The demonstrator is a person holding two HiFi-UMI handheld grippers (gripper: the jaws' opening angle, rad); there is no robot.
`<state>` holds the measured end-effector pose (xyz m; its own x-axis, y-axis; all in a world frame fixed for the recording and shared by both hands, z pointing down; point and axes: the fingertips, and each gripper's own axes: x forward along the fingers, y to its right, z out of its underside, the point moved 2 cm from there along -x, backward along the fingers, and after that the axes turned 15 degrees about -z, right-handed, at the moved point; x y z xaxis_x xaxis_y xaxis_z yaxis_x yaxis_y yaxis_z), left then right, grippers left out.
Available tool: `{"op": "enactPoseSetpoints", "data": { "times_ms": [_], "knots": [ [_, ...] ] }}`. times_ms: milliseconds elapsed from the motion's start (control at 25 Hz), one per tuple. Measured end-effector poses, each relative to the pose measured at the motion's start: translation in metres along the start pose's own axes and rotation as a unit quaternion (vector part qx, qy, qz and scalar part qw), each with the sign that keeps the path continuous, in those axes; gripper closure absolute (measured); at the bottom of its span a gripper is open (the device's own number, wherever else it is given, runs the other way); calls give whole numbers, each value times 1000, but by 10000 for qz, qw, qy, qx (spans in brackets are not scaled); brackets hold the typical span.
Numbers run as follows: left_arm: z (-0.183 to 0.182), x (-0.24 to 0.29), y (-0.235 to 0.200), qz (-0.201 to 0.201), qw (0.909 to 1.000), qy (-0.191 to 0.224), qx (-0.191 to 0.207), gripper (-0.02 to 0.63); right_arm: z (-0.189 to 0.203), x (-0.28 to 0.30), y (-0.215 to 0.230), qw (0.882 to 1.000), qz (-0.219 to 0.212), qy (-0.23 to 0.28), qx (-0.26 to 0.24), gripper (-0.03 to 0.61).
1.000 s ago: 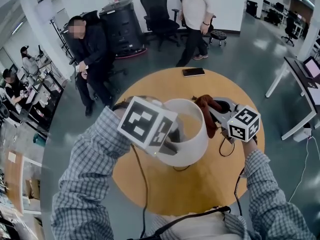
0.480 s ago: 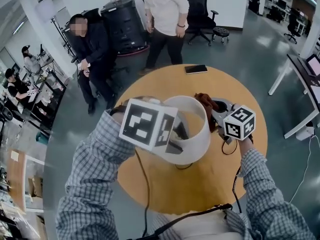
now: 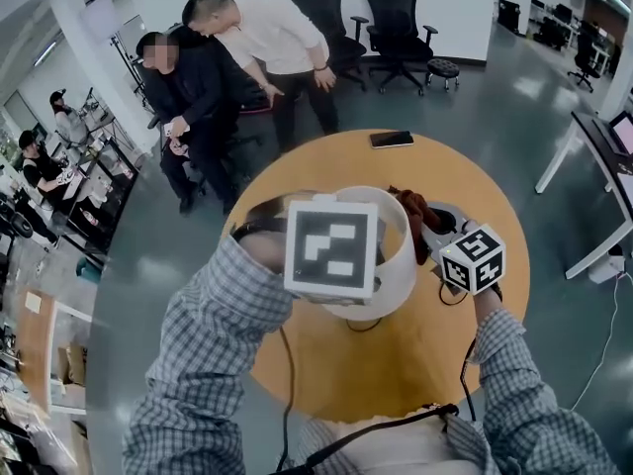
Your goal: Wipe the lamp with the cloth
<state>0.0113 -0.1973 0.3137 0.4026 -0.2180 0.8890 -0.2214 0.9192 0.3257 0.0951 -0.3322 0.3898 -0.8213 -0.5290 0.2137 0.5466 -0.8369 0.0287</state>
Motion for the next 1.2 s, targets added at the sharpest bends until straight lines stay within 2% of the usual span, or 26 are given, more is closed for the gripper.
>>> {"op": "enactPoseSetpoints", "data": {
  "times_ms": [160, 280, 360, 600, 760, 960, 1080, 1200],
  "knots": [
    [2, 14, 13, 189, 9997, -82, 114, 515, 1, -1, -5, 9999, 138, 64, 0, 540],
    [11, 20, 30, 535, 9982, -120, 250, 542, -2, -3, -12, 9998, 146, 104, -35, 540],
    [12, 18, 37, 751, 9966, -6, 333, 555, -3, -7, -16, 9998, 148, 140, -38, 540],
    [26, 10, 37, 1103, 9850, 362, 1277, 569, -10, -34, -28, 9991, 44, 421, -85, 537],
    [35, 5, 38, 1304, 9788, 426, 1521, 571, -47, -59, -38, 9952, -48, 936, -267, 537],
    [31, 4, 48, 1454, 9706, 407, 1876, 572, -116, -79, -43, 9838, -546, 1659, -402, 537],
    [27, 4, 48, 1428, 9703, 427, 1907, 573, -122, -58, -36, 9862, -808, 1393, -383, 537],
    [26, 4, 49, 1368, 9706, 475, 1923, 572, -96, -18, -23, 9915, -992, 838, -117, 537]
  ]
}}
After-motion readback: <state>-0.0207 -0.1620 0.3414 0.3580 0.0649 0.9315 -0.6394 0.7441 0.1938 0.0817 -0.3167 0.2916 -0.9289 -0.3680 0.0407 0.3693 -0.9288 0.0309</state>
